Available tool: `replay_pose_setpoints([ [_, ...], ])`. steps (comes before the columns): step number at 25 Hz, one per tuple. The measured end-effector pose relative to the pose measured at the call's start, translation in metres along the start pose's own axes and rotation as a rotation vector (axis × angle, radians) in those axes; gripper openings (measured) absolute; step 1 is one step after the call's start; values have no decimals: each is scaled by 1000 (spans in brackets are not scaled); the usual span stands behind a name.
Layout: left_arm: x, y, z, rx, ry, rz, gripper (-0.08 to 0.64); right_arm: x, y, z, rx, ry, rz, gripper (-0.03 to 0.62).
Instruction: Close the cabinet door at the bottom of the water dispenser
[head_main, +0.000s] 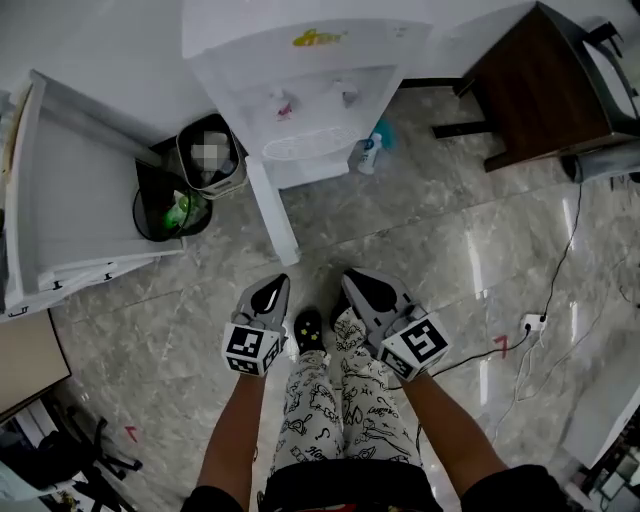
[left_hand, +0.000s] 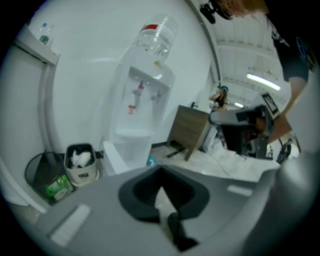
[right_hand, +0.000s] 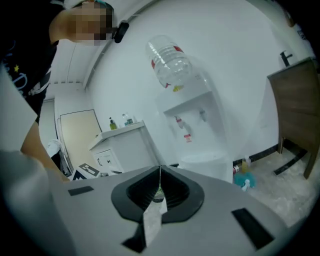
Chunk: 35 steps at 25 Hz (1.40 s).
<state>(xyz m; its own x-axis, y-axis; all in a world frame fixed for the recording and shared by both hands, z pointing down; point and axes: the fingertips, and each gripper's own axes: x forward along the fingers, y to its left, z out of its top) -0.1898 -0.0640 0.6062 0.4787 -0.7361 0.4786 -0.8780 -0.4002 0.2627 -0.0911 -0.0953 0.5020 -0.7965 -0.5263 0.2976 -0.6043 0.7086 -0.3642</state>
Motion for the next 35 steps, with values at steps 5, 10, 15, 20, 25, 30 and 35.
replay_pose_setpoints([
  [5,53,74,-53,15,118,132,0,39,-54,-28,81,21,-21,17],
  [10,80,98,-109,40,292,148,0,46,-71,-29,125,34,39,17],
  [15,100,100,-123,-46,352,183,-2,36,-96,-17,133,32,42,17],
  [20,130,74,-115,-48,374,129,-2,24,-114,-13,134,49,33,17],
  [25,171,66,-85,-130,302,132,-2,17,-145,-4,187,-6,-53,17],
  [30,213,64,-58,-123,271,107,-2,24,-167,4,240,-58,-89,17],
  [35,256,61,-34,-46,281,17,-2,33,-184,10,272,-68,-92,17],
])
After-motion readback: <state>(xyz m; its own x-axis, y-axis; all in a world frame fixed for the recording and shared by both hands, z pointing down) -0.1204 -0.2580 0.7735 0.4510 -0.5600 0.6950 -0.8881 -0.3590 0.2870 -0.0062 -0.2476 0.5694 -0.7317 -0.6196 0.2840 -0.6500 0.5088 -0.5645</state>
